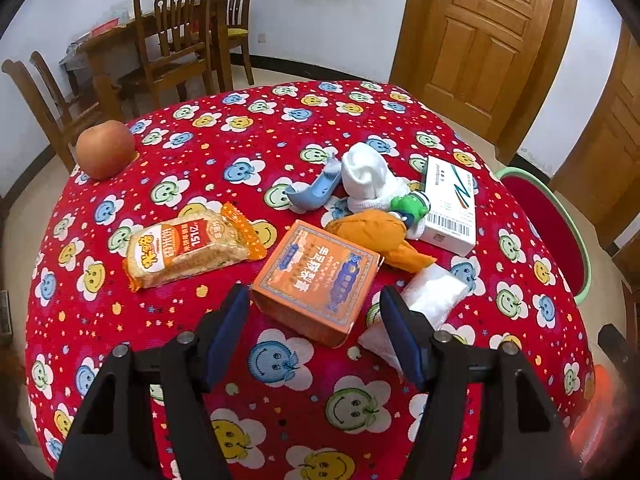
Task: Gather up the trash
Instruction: 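Move both tools back over the table toward the orange box, then grasp the orange box with the left gripper while the right gripper reaches the plastic bag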
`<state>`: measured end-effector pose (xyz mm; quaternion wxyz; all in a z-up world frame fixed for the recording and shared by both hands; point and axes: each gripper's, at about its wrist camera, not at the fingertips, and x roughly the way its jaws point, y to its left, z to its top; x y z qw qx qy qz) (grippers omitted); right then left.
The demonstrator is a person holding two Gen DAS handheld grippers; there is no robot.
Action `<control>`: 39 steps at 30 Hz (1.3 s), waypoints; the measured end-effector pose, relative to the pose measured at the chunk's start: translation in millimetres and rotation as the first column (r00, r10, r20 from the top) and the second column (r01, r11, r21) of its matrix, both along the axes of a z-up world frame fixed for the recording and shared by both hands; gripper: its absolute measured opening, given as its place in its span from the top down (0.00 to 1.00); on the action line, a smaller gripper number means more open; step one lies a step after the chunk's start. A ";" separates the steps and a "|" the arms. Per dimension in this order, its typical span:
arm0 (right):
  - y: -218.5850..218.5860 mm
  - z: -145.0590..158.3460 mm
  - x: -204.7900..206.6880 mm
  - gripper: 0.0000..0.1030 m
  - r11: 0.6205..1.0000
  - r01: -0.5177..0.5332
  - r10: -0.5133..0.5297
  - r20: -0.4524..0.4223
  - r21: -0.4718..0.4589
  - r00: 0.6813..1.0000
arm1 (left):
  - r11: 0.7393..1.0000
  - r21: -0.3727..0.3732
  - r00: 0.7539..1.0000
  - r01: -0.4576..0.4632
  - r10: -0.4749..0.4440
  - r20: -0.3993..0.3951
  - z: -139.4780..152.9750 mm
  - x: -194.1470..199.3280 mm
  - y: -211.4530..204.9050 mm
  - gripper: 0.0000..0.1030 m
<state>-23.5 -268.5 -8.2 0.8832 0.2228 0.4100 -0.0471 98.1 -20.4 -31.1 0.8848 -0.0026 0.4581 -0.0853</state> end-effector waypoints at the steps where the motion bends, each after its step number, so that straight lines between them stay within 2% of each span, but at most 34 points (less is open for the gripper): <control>1: 0.6 -0.3 0.2 0.30 1.000 -0.002 0.002 -0.001 0.000 1.000 | 1.000 0.000 1.000 0.001 -0.001 0.002 -0.1 -0.3 -0.2 0.43; 10: 13.6 -0.4 6.9 0.30 0.999 -0.036 0.036 0.000 -0.004 0.999 | 1.000 -0.024 0.999 -0.004 0.005 0.048 12.7 -15.4 11.7 0.45; 20: 51.7 1.9 30.1 0.30 0.991 -0.137 0.137 -0.001 -0.008 0.991 | 0.988 -0.078 0.988 -0.134 0.139 0.063 26.8 -35.0 54.1 0.45; 24: 68.3 -2.1 41.1 0.30 0.985 -0.171 0.171 -0.020 -0.002 0.985 | 0.983 -0.056 0.981 -0.174 0.177 0.073 26.5 -38.9 64.4 0.45; 39: 131.8 -15.0 85.2 0.30 0.960 -0.278 0.279 -0.086 0.031 0.956 | 0.965 -0.083 0.967 -0.248 0.251 0.039 10.9 -39.7 96.7 0.45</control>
